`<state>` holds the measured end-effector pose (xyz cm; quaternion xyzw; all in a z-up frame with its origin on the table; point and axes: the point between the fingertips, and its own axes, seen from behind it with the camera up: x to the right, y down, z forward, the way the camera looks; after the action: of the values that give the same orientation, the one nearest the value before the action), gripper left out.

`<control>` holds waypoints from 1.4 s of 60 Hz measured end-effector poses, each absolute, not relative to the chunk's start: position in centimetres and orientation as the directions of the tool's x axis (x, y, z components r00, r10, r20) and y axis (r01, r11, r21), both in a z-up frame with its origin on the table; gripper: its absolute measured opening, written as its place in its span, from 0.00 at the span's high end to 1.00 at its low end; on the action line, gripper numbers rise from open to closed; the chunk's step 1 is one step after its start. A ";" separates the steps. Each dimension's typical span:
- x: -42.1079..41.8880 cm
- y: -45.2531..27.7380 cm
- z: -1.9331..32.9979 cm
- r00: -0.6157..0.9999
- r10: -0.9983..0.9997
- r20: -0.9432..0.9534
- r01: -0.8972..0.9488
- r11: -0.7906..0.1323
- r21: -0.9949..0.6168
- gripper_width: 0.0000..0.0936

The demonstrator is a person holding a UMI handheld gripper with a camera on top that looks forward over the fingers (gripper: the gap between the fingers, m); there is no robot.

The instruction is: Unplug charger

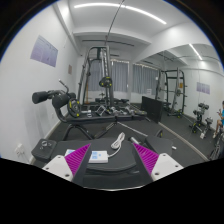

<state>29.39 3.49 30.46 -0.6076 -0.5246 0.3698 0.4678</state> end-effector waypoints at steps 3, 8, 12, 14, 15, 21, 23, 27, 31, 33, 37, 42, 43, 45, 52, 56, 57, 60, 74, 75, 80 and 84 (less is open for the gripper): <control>29.3 3.0 30.1 0.168 0.985 0.047 0.296 -0.005 -0.955 0.10; 29.1 2.9 29.8 0.171 0.983 0.061 0.301 0.007 -0.954 0.10; 29.1 2.2 29.3 0.162 0.986 0.052 0.309 -0.001 -0.951 0.10; 29.1 1.9 29.0 0.157 0.987 0.046 0.313 -0.005 -0.950 0.09; 28.6 1.8 28.8 0.156 0.987 0.044 0.313 -0.007 -0.950 0.09; 28.6 0.9 27.9 0.142 0.989 0.045 0.324 -0.003 -0.946 0.10; 28.3 0.6 27.3 0.134 0.990 0.046 0.328 -0.001 -0.945 0.10; 28.3 -0.7 26.4 0.120 0.992 0.042 0.342 -0.001 -0.940 0.10; 27.6 -1.7 25.1 0.103 0.994 0.037 0.358 -0.003 -0.934 0.10; 27.7 -2.6 24.4 0.095 0.995 0.036 0.361 -0.001 -0.933 0.10; 27.6 -3.8 23.3 0.082 0.996 0.038 0.375 0.004 -0.927 0.10; 27.3 -5.5 21.9 0.063 0.997 0.038 0.391 0.010 -0.920 0.10; 27.2 -5.7 21.6 0.059 0.998 0.038 0.394 0.012 -0.919 0.10; 27.1 -6.2 21.1 0.054 0.998 0.038 0.397 0.014 -0.918 0.10; 26.0 -7.8 19.4 0.041 0.999 0.036 0.392 0.017 -0.920 0.10; 25.2 -8.3 17.8 0.036 0.998 0.045 0.395 0.027 -0.918 0.09; 25.0 -8.4 17.4 0.037 0.998 0.048 0.396 0.030 -0.918 0.09; 24.1 -8.4 16.4 0.037 0.998 0.054 0.395 0.035 -0.918 0.10; 19.2 -9.1 10.9 0.047 0.999 0.023 0.408 0.001 -0.913 0.09; 18.7 -9.1 10.5 0.046 0.999 0.016 0.408 -0.004 -0.913 0.09; 16.3 -9.3 8.8 0.047 0.999 -0.003 0.406 -0.022 -0.914 0.10; 14.2 -9.0 7.9 0.055 0.998 -0.003 0.392 -0.024 -0.920 0.09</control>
<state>14.23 -9.03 7.85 -0.6066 -0.5729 0.3798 0.3995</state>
